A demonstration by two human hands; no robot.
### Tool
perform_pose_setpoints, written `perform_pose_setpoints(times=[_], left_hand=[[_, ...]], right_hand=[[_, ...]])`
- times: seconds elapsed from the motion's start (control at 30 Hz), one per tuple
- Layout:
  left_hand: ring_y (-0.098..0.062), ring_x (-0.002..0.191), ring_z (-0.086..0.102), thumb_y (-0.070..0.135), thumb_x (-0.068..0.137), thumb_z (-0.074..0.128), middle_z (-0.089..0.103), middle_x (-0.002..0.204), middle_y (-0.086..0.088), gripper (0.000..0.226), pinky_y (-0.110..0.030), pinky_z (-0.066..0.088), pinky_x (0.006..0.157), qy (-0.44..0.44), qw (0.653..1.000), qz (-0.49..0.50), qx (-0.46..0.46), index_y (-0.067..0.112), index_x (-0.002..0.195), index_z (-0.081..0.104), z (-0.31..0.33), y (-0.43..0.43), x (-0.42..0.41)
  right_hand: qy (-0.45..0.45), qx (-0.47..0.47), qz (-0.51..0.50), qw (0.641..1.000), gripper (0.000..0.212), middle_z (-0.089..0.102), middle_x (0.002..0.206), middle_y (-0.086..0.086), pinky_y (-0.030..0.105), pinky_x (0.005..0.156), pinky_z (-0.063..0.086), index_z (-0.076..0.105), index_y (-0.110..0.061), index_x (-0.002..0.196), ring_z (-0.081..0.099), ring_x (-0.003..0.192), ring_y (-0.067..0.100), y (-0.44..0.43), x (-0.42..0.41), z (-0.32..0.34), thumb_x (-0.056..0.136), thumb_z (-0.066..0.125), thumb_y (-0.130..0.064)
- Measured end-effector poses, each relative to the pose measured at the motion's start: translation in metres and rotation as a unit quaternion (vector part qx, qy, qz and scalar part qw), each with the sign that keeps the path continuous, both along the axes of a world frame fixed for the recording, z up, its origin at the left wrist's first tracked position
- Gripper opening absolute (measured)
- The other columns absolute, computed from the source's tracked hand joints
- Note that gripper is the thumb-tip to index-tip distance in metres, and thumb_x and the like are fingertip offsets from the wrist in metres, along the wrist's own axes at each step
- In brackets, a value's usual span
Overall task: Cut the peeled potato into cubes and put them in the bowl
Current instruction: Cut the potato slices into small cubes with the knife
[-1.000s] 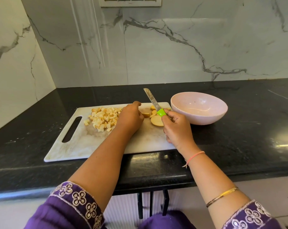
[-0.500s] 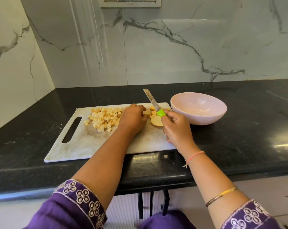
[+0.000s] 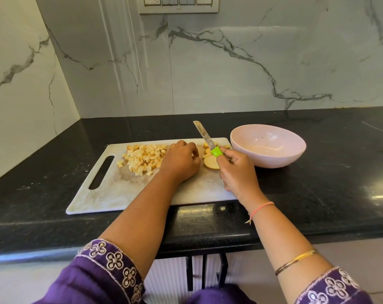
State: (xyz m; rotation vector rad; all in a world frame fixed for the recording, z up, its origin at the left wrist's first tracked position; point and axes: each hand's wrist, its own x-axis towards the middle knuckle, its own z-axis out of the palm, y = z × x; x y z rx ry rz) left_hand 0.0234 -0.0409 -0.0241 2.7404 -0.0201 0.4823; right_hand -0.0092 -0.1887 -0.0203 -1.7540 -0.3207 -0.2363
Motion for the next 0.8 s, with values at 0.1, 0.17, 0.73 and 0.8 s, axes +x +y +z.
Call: perform_pose_setpoints(times=[0.1,0.17,0.73,0.8], left_hand=[[-0.022,0.103,0.051,0.016,0.090,0.047,0.055,0.113,-0.005,0.021,-0.030,0.042,0.080,-0.030,0.999,0.022,-0.024,0.016,0.106,0.060,0.005,0.002,-0.005],[-0.022,0.103,0.052,0.013,0.090,0.047,0.057,0.114,-0.006,0.024,-0.032,0.044,0.081,-0.060,0.996,0.060,-0.030,0.014,0.112,0.058,0.008,0.006,-0.009],[-0.017,0.107,0.053,0.033,0.088,0.054,0.065,0.104,0.004,0.025,-0.037,0.030,0.101,-0.057,0.995,0.079,0.004,0.024,0.111,0.055,0.005,0.014,-0.012],[-0.016,0.110,0.053,0.028,0.086,0.055,0.063,0.110,0.006,0.030,-0.036,0.028,0.103,-0.048,0.996,0.072,-0.020,0.023,0.115,0.049,0.001,0.016,-0.015]], right_hand=[[0.003,0.006,-0.003,1.000,0.026,0.044,0.041,-0.021,0.028,0.049,0.029,0.064,-0.034,0.082,0.035,0.049,0.010,0.000,0.002,0.001,0.093,0.049,-0.016],[0.002,0.000,-0.008,1.000,0.021,0.046,0.041,-0.023,0.028,0.049,0.031,0.067,-0.028,0.098,0.037,0.049,0.010,0.001,0.002,0.000,0.093,0.050,-0.017],[-0.032,-0.075,-0.023,0.996,0.024,0.048,0.056,0.005,0.033,0.054,0.031,0.066,-0.001,0.096,0.039,0.054,0.018,0.007,0.002,0.003,0.093,0.049,-0.017],[-0.028,-0.102,-0.029,0.994,0.024,0.053,0.063,0.015,0.031,0.054,0.029,0.065,0.000,0.093,0.038,0.055,0.017,0.009,0.000,0.002,0.092,0.048,-0.017]])
